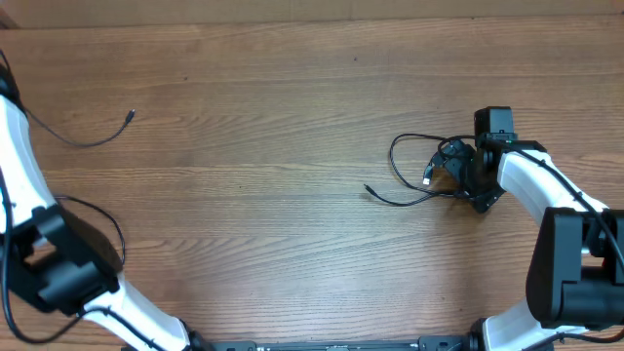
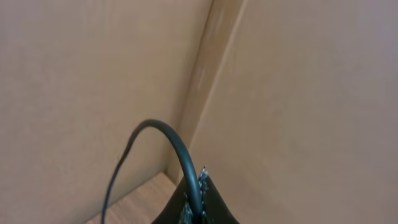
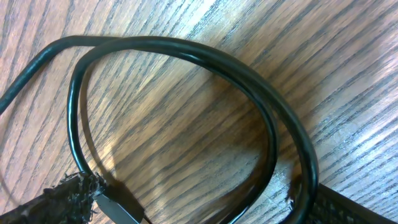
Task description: Untangle cables
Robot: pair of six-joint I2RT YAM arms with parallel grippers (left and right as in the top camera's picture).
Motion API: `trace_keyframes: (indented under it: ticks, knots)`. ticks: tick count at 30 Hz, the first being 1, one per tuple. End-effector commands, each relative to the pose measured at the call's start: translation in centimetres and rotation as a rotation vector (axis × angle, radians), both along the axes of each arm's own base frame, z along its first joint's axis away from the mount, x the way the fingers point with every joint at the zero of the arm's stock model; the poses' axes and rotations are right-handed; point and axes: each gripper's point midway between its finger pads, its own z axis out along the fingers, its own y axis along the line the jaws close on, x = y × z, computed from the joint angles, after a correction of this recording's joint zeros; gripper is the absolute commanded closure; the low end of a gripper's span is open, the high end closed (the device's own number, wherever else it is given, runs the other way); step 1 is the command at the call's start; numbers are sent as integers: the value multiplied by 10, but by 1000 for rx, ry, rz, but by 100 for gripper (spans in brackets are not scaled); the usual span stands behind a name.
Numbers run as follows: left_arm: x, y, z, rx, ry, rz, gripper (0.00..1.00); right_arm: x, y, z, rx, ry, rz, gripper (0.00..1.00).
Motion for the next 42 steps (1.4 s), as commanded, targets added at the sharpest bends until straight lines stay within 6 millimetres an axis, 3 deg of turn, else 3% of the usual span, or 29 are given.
trace_keyframes:
  ticks: [1,8,11,15,19,24,25,27,31,33,35,38,39,42]
  knots:
    - [16,7,-12,-4,15,16,96,-18,5,-18,28,70,-2,0]
    - [49,-6,-128,-238,162,-123,96,-18,5,-18,28,70,-2,0]
    - [49,-17,-180,-331,271,-164,96,-18,5,-18,28,70,-2,0]
    - [38,-28,-225,-439,387,-160,96,-18,5,-18,28,70,-2,0]
    - [23,-36,-248,-511,474,-136,95,-18,5,-18,28,70,-2,0]
    - [8,-36,-261,-544,537,-86,76,-18,5,-18,28,70,-2,0]
    - [1,-34,-264,-545,561,-60,77,-18,5,-18,28,70,-2,0]
    - [-27,-16,-274,-538,633,108,79,-18,5,-18,28,70,-2,0]
    - [-67,6,-279,-534,694,324,65,-18,5,-18,28,70,-2,0]
    - [-86,11,-283,-555,715,411,63,-18,5,-18,28,70,-2,0]
    - [-100,15,-286,-583,727,466,53,-18,5,-18,28,70,-2,0]
    - [-114,17,-291,-640,727,503,8,-18,5,-18,28,70,-2,0]
    - [-116,16,-293,-668,723,506,0,-18,5,-18,28,70,-2,0]
    - [-102,4,-299,-763,696,373,0,-18,5,-18,28,70,-2,0]
